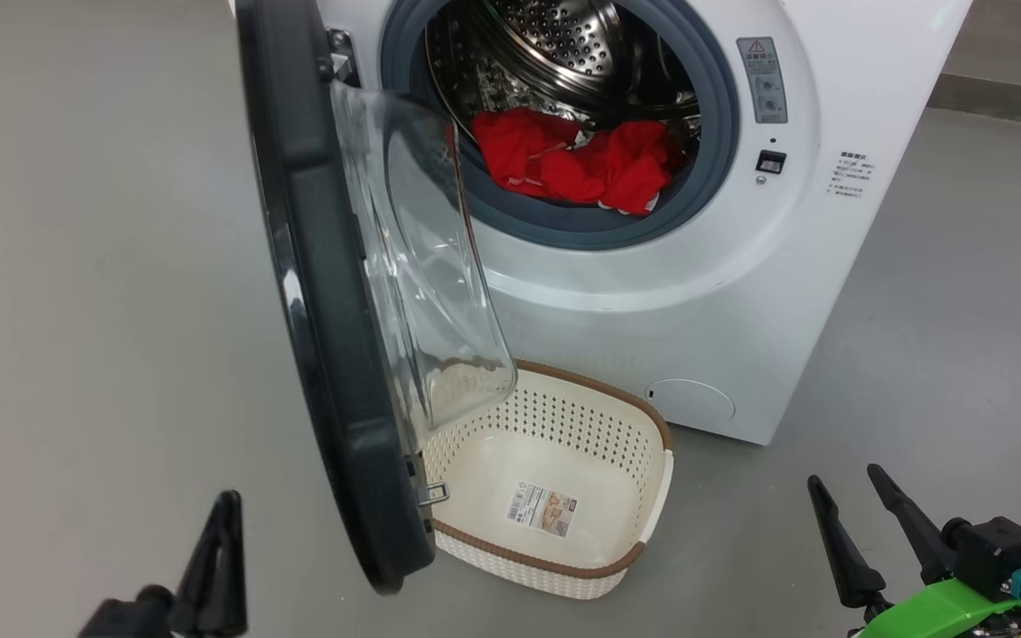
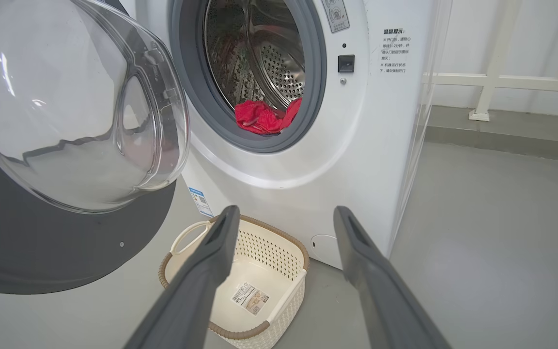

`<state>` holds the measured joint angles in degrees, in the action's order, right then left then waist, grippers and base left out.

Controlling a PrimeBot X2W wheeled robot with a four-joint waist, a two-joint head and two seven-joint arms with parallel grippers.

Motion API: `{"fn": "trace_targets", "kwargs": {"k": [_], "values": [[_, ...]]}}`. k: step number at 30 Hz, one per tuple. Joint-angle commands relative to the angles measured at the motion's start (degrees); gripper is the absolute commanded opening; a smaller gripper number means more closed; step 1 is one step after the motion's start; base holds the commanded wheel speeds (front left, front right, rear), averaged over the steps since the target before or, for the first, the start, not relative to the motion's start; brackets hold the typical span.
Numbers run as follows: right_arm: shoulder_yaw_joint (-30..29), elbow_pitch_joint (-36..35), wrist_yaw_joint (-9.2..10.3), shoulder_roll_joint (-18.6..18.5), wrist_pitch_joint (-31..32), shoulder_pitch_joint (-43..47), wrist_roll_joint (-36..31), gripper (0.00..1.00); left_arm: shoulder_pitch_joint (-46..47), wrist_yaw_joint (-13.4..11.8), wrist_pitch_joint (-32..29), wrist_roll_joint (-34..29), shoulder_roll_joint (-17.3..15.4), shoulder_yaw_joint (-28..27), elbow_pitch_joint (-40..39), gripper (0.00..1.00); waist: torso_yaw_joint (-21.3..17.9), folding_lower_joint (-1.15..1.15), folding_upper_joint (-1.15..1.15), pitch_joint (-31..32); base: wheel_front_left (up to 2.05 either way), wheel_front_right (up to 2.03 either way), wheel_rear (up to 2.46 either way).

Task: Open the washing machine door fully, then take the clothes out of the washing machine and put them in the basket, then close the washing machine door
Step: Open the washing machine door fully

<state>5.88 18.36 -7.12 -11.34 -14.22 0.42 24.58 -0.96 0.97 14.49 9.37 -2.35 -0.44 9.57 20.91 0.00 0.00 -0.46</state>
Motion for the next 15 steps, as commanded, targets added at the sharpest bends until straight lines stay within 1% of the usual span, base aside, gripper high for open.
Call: {"fn": "trace_targets", "kwargs": {"k": [1,4,8,11,15], "values": [[0.6,-1.5,-0.36,-0.7,-0.8,-0.6,-0.7,1.00,2.8,-0.6,0.5,1.3,-0.5,-2.6,-2.6,0.00,0.0,0.00,0.00,0.0,0.00,0.00,0.00],[0.6,-1.7,-0.36,-0.7,-0.8,-0.6,-0.8,1.00,3.9,-1.2,0.5,2.8,-0.5,-3.6,-6.9,0.00,0.1,0.00,0.00,-0.1,0.00,0.00,0.00],[0.7,-1.8,-0.36,-0.7,-0.8,-0.8,-1.0,1.00,5.6,-2.3,0.5,4.0,-0.5,-3.5,-15.4,0.00,0.0,0.00,0.00,-0.2,0.00,0.00,0.00],[0.8,-1.8,-0.36,-0.7,-0.8,-0.9,-1.1,1.00,6.5,-2.9,0.5,3.3,-0.5,-1.0,-22.3,0.00,-0.2,0.00,0.00,-0.3,0.00,0.00,0.00],[1.0,-1.7,-0.36,-0.8,-0.8,-1.0,-1.1,1.00,7.0,-3.7,0.5,2.0,-0.5,4.3,-29.1,0.00,-0.4,0.00,0.00,-0.2,0.00,0.00,0.00]]}}
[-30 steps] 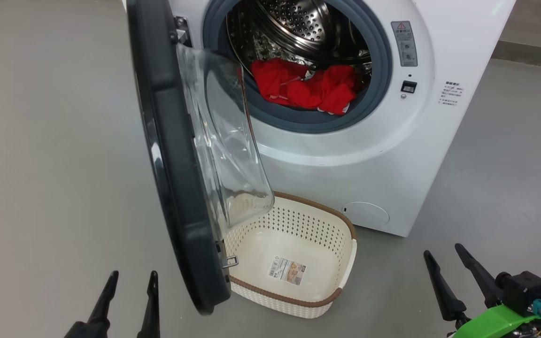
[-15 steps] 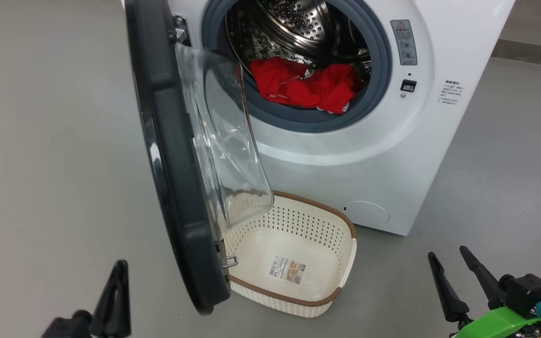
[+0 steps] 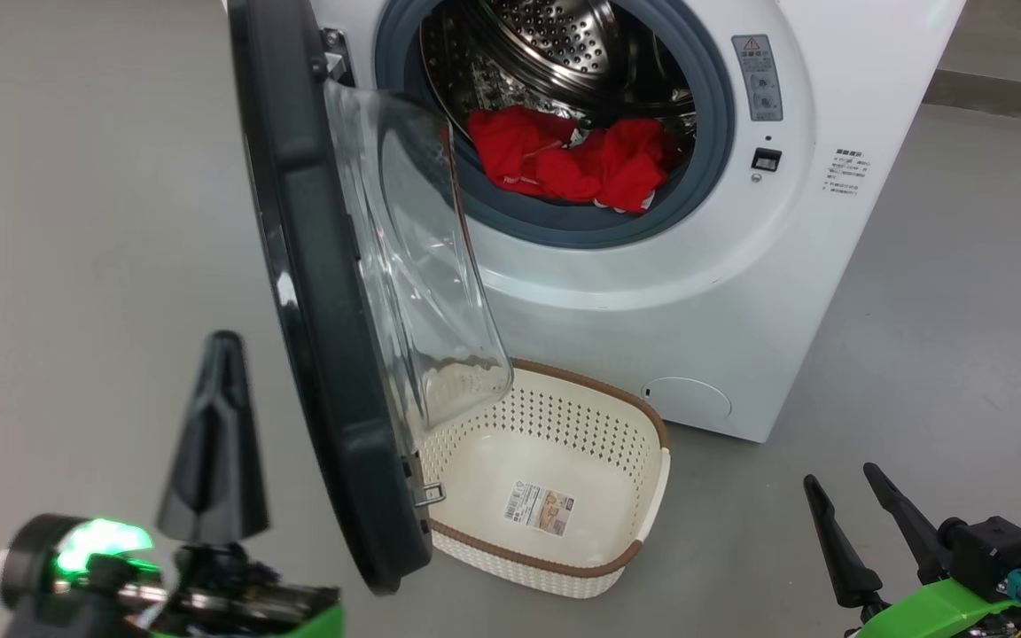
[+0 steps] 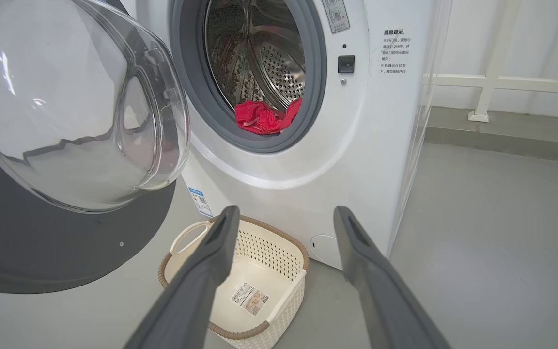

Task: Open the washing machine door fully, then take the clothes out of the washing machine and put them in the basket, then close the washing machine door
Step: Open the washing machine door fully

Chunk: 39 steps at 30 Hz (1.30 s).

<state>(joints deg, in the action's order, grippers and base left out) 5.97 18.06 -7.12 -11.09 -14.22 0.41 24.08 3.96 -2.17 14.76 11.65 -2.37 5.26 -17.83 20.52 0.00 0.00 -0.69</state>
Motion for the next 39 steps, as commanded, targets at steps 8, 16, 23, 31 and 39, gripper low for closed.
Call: {"fn": "trace_targets", "kwargs": {"k": [8,16,23,31,39], "values": [[1.6,-1.2,-0.36,-1.0,-0.8,-1.2,-0.5,1.00,0.8,0.7,0.2,2.4,-0.5,11.2,1.1,0.00,-0.6,0.00,0.00,0.2,0.00,0.00,0.00],[1.9,-1.2,-0.36,-1.1,-0.8,-1.5,-0.4,1.00,1.4,2.4,0.2,6.2,-0.5,14.5,12.8,0.00,-1.1,0.00,0.00,0.1,0.00,0.00,0.00],[2.2,-1.2,-0.36,-1.2,-0.8,-1.7,-0.2,1.00,2.8,3.3,0.2,7.3,-0.5,14.0,24.1,0.00,-1.8,0.00,0.00,-0.3,0.00,0.00,0.00],[2.1,-1.2,-0.36,-1.4,-0.8,-2.0,-0.2,1.00,5.0,3.0,0.2,8.4,-0.5,11.9,31.7,0.00,-1.9,0.00,0.00,-0.8,0.00,0.00,0.00],[2.1,-1.7,-0.36,-1.3,-0.8,-2.1,-0.3,1.00,4.7,2.4,0.2,8.0,-0.5,9.1,32.5,0.00,-1.7,0.00,0.00,-0.8,0.00,0.00,0.00]]}}
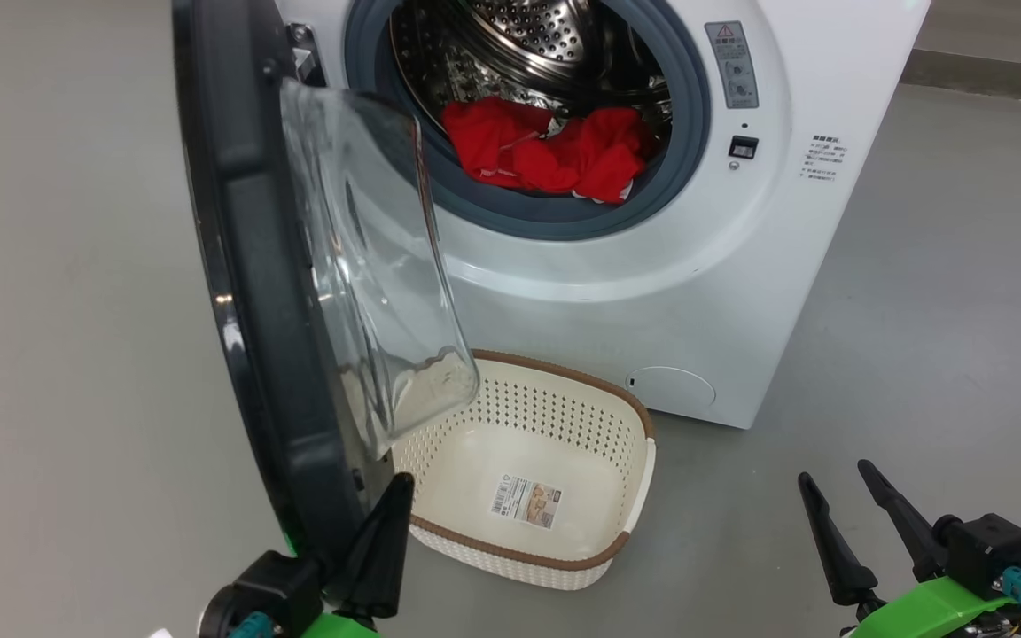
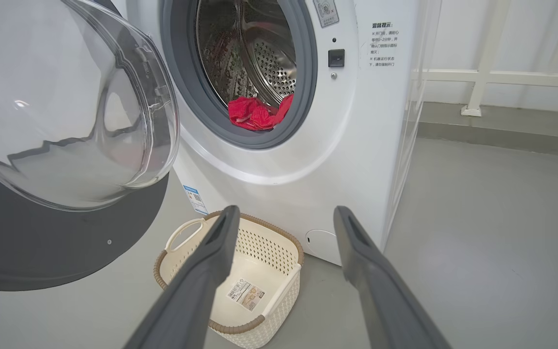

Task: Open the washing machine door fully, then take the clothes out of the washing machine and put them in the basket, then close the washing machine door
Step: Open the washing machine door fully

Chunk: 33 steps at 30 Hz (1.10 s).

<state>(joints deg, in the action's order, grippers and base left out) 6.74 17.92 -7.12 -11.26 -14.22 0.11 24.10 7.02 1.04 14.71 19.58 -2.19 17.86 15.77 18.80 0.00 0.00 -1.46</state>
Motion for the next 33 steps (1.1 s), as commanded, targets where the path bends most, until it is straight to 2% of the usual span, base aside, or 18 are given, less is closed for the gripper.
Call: {"fn": "trace_targets", "kwargs": {"k": [1,10,20,33], "values": [[1.2,-1.7,-0.36,-1.1,-0.8,-1.8,-0.3,1.00,1.5,-0.9,0.3,-0.1,-0.7,-3.9,-1.2,0.00,0.1,0.00,0.00,0.0,0.00,0.00,0.00],[0.6,-2.8,-0.36,-1.2,-0.8,-2.0,-0.6,1.00,-1.1,-1.4,0.3,-1.3,-0.7,-8.7,-3.4,0.00,0.9,0.00,0.00,-0.2,0.00,0.00,0.00],[0.4,-4.1,-0.36,-1.4,-0.8,-2.3,-0.9,1.00,-2.9,-0.7,0.3,-2.8,-0.7,-15.2,-4.0,0.00,1.9,0.00,0.00,-1.0,0.00,0.00,0.00],[1.0,-5.7,-0.36,-2.4,-0.8,-3.2,-1.0,1.00,-1.4,0.7,0.3,-5.7,-0.7,-27.9,-3.4,0.00,2.3,0.00,0.00,-2.9,0.00,0.00,0.00]]}}
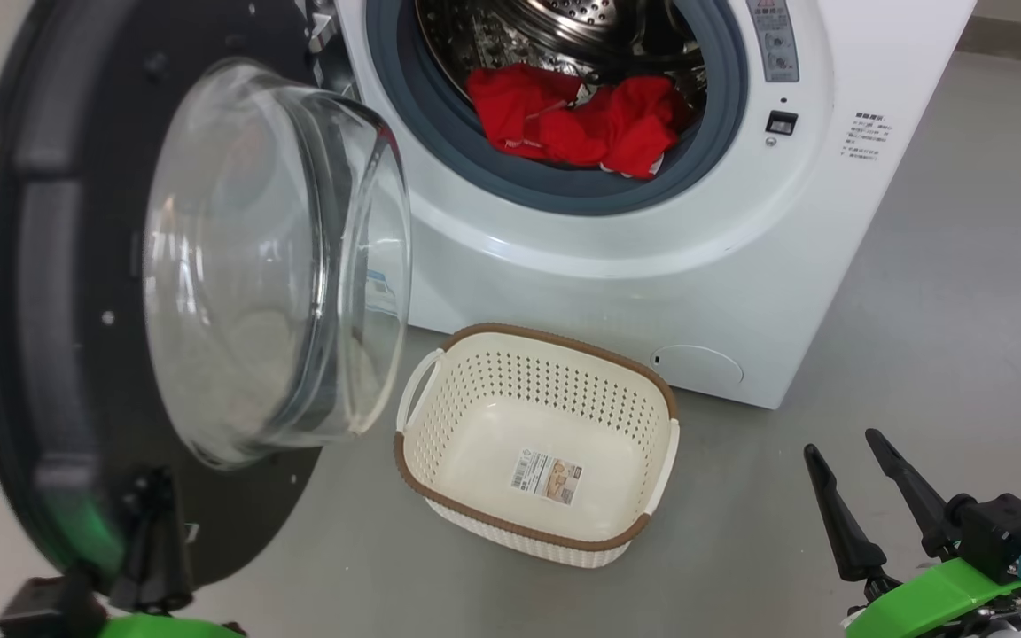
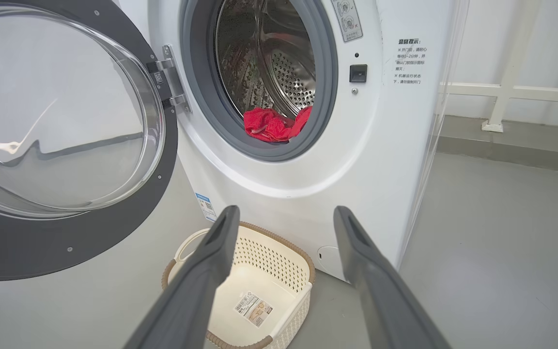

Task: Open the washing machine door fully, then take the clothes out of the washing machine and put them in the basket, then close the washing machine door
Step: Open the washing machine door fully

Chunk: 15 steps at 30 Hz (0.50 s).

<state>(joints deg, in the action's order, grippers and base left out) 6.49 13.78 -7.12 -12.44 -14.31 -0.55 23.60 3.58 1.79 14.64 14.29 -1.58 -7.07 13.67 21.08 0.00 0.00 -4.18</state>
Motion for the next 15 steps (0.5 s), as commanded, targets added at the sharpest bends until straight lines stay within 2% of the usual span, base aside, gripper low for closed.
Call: {"fn": "trace_targets", "kwargs": {"k": [1,15], "values": [[1.3,-1.7,-0.36,-1.3,-0.7,-2.6,-0.5,1.00,2.4,0.1,0.4,-0.6,-1.3,-4.1,-1.2,0.00,0.1,0.00,0.00,-0.4,0.00,0.00,0.00],[2.0,-2.8,-0.36,-2.6,-0.7,-4.6,-0.8,1.00,10.1,2.1,0.4,-3.8,-3.6,-16.5,3.9,0.00,-0.2,0.00,0.00,-4.3,0.00,0.00,0.00]]}}
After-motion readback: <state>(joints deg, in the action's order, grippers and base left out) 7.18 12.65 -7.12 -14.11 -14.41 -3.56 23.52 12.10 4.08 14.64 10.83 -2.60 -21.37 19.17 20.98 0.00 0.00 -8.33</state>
